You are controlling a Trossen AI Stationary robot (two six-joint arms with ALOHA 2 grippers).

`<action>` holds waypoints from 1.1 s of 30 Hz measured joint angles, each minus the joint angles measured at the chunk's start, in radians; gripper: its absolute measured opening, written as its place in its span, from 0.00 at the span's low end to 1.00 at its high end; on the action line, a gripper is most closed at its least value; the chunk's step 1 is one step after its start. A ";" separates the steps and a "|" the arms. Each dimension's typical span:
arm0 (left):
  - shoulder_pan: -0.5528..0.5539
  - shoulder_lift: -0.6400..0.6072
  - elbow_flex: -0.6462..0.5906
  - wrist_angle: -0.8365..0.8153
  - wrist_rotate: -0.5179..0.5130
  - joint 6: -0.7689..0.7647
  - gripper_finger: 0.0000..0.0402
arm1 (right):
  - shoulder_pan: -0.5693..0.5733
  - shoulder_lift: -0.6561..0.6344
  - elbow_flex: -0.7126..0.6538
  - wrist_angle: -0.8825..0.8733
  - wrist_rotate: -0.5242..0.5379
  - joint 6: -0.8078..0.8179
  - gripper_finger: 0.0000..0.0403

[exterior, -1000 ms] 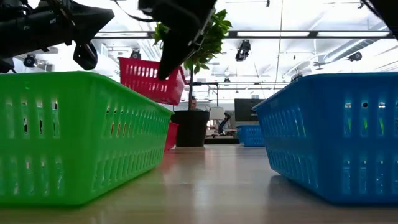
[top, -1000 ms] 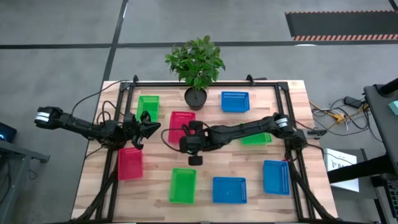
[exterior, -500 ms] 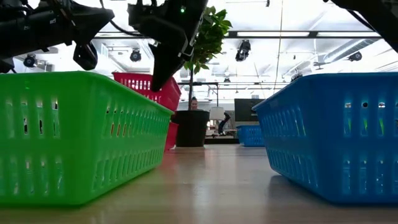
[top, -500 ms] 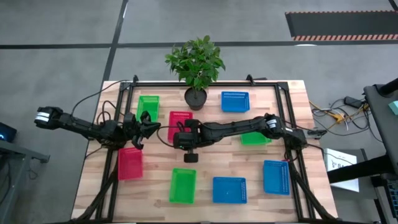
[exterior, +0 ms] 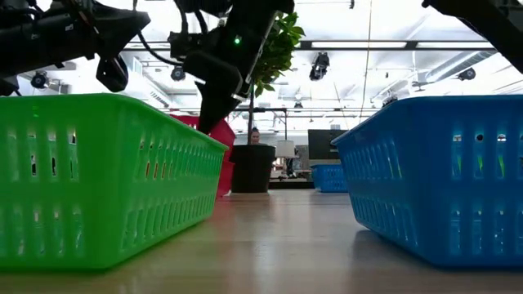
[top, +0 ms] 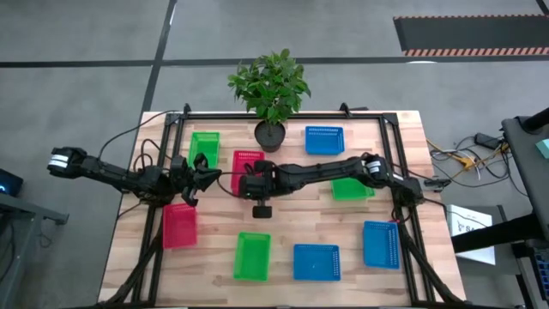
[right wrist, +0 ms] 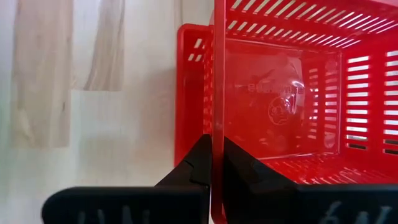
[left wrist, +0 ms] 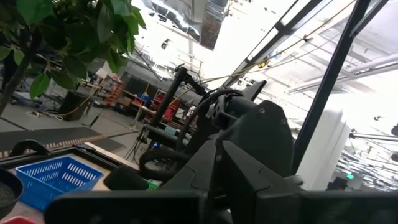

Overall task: Stack baskets by color
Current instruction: Stack the top right red basket on top of the top left red basket, then stack the top green basket on top of the bottom green basket

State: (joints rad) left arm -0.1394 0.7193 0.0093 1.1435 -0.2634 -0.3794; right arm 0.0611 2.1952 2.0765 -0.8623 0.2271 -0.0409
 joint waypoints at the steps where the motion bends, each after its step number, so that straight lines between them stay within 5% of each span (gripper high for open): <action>1: 0.000 0.000 0.000 0.000 0.000 0.000 0.03 | -0.002 0.000 -0.009 0.007 0.000 -0.001 0.02; 10: 0.000 0.000 0.000 0.000 0.000 0.001 0.03 | -0.005 0.001 -0.050 0.045 0.000 -0.044 0.04; 25: 0.000 0.000 -0.001 -0.001 0.000 0.003 0.03 | 0.007 -0.003 -0.013 0.014 -0.055 -0.004 0.39; 33: 0.000 0.000 -0.001 -0.010 -0.001 0.003 0.03 | 0.071 -0.067 -0.015 -0.088 -0.051 0.001 0.40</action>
State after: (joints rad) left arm -0.1394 0.7197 0.0086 1.1336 -0.2642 -0.3763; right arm 0.1326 2.1281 2.0620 -0.9508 0.1759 -0.0398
